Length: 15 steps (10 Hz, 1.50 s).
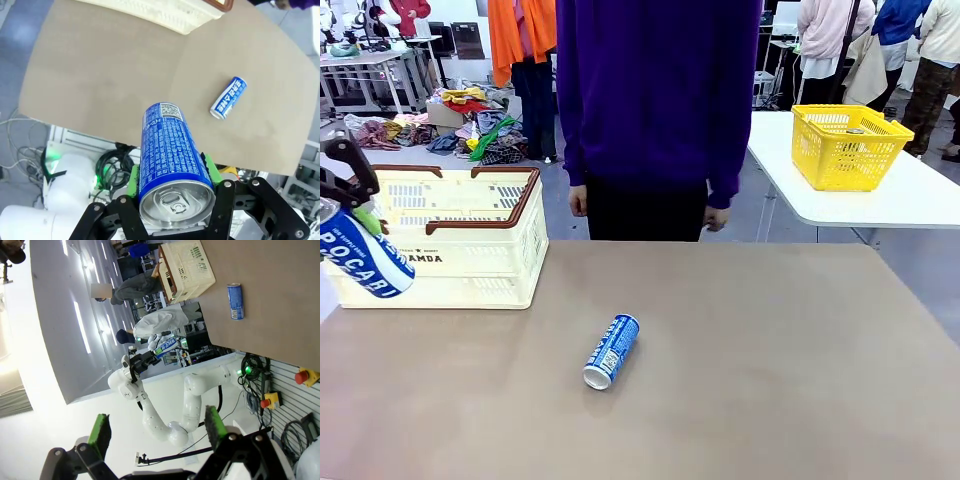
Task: Place the drinks into the Shopping basket.
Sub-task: Pick up one drink and place it into the Shopping basket.
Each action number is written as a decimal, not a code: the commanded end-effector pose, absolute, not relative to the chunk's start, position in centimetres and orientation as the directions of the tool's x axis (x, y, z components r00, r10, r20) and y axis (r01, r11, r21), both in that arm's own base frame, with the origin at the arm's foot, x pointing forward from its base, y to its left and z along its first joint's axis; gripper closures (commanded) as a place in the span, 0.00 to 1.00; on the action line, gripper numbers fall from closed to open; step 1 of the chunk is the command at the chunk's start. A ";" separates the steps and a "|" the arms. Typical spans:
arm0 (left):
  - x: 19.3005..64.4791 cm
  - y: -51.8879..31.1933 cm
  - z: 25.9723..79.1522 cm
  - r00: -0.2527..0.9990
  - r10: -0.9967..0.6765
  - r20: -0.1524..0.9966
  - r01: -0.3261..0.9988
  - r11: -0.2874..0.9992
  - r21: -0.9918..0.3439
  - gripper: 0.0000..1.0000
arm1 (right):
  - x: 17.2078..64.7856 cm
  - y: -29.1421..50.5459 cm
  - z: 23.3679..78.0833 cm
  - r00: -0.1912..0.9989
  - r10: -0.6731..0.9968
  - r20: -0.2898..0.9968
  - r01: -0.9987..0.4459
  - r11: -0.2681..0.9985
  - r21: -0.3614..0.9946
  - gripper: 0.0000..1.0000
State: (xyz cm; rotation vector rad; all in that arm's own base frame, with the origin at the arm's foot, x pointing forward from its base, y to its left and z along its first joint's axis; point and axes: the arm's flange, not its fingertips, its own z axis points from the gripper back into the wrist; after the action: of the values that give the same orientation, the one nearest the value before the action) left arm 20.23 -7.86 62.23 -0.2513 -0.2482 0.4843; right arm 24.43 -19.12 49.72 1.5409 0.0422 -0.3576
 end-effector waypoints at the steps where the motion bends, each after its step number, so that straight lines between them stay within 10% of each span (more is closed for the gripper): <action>1: 27.9 -6.0 64.3 0.851 0.516 0.096 -0.465 0.825 -0.320 1.00 | 24.4 -19.1 50.0 0.949 -0.201 -0.242 0.244 -0.013 0.970 0.00; 8: 50.7 -4.2 60.0 0.950 0.213 0.227 -0.183 0.972 -0.147 1.00 | 24.4 -19.1 50.0 0.949 -0.201 -0.242 0.244 -0.013 0.970 0.00; 15: 55.5 -3.5 50.1 0.986 0.150 0.068 -0.146 0.987 -0.065 1.00 | 24.4 -19.1 50.0 0.949 -0.201 -0.242 0.244 -0.013 0.970 0.00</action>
State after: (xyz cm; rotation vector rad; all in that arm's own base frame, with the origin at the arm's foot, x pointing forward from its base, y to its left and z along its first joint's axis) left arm 55.35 -3.73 49.17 -0.0718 -0.0679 0.1754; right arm 24.44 -19.12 49.72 1.5407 0.0425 -0.3576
